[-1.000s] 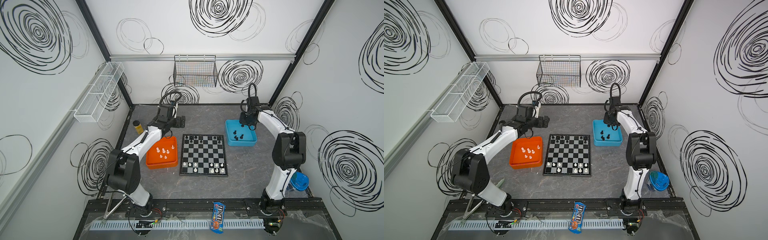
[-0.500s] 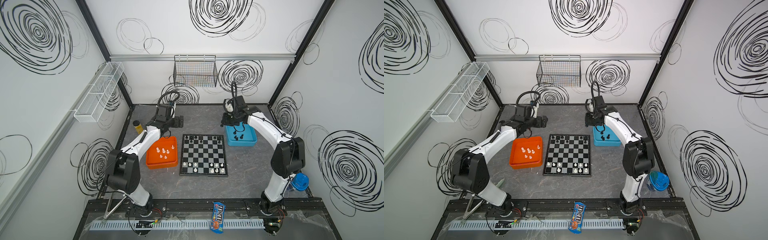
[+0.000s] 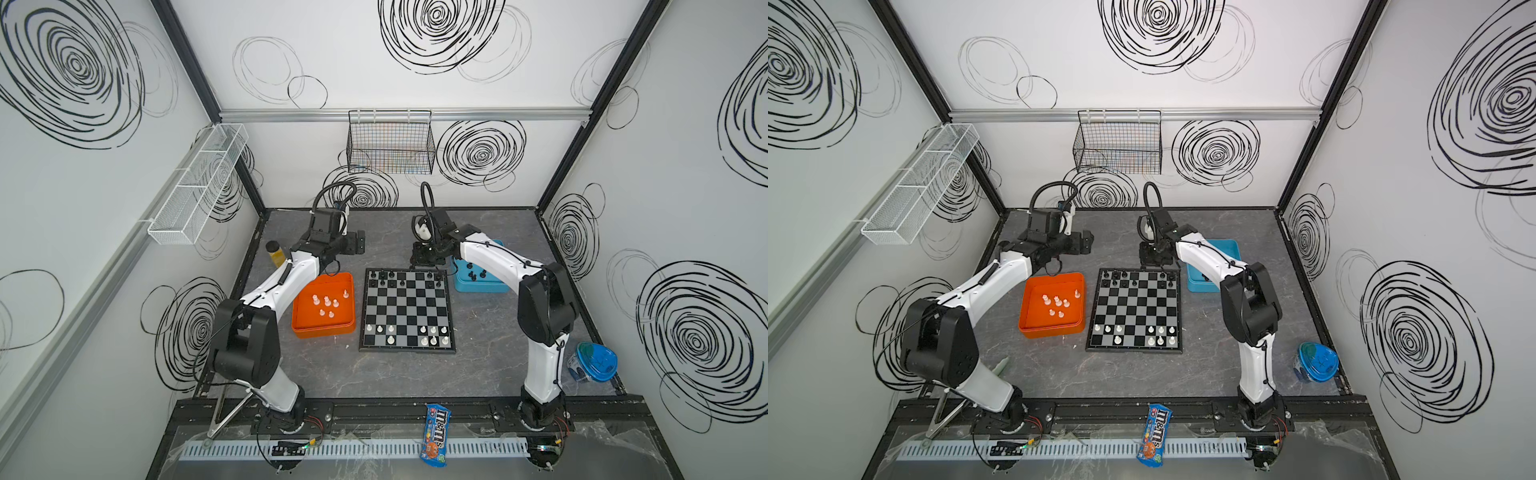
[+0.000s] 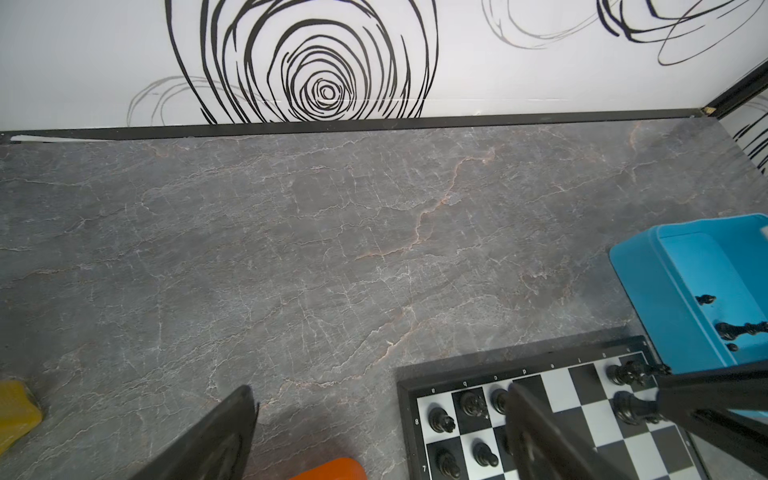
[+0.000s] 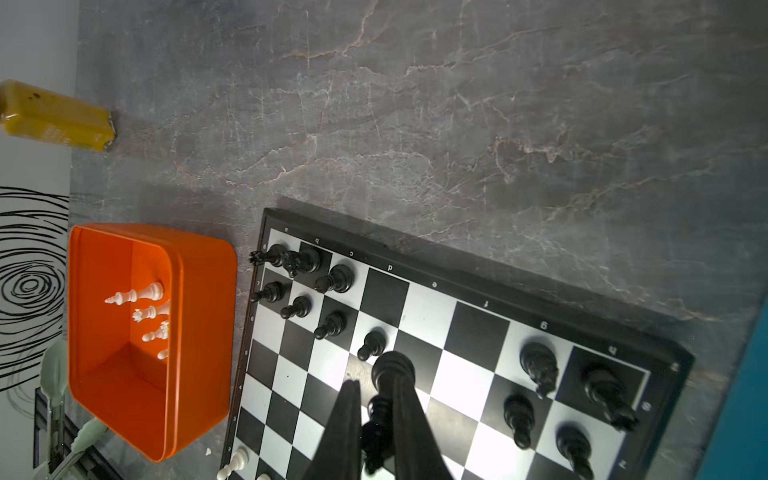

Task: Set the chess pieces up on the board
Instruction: 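Lift the black piece and carry it with the right gripper to the chessboard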

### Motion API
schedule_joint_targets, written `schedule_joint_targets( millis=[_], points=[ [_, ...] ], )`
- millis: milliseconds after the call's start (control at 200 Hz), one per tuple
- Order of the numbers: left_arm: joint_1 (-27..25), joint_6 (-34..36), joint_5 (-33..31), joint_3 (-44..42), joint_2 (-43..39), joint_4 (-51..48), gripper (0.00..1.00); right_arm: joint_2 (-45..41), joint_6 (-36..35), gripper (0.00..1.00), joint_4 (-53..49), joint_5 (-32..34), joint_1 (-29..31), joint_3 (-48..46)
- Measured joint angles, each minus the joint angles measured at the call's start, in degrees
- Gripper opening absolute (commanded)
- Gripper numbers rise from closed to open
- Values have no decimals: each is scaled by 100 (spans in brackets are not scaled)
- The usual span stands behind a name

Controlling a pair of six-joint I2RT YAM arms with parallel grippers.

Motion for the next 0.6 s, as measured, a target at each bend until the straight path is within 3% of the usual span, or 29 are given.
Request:
schedule_joint_targets(
  millis=[600],
  points=[
    [7, -2, 4, 0, 63, -2, 96, 588, 0, 14, 55, 385, 59, 247]
  ],
)
